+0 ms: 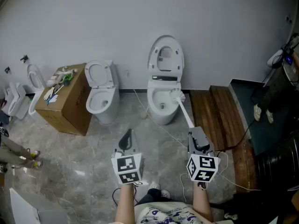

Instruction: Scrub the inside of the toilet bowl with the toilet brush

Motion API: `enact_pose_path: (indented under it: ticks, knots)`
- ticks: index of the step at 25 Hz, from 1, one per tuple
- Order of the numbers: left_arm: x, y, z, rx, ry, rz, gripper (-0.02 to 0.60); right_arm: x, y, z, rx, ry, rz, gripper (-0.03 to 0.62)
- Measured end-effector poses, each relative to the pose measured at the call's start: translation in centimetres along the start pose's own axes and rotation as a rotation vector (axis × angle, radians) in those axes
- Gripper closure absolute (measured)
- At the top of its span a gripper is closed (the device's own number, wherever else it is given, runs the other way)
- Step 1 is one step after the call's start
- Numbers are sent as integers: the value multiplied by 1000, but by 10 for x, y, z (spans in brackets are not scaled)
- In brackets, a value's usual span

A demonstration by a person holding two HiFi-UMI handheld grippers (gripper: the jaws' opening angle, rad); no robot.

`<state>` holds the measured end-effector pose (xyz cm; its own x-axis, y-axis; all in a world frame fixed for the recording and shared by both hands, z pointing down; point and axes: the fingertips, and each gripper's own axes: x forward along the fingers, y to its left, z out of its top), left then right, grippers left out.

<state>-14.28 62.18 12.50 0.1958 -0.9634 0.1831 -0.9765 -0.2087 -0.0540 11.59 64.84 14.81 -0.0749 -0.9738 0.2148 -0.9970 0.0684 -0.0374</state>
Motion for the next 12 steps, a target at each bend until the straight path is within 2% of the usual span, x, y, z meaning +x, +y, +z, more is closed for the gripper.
enact_pose_path:
  ticks: [12]
  knots:
    - [5,6,-4,-6,9,8,580,9,5,-3,-1,17,7,431]
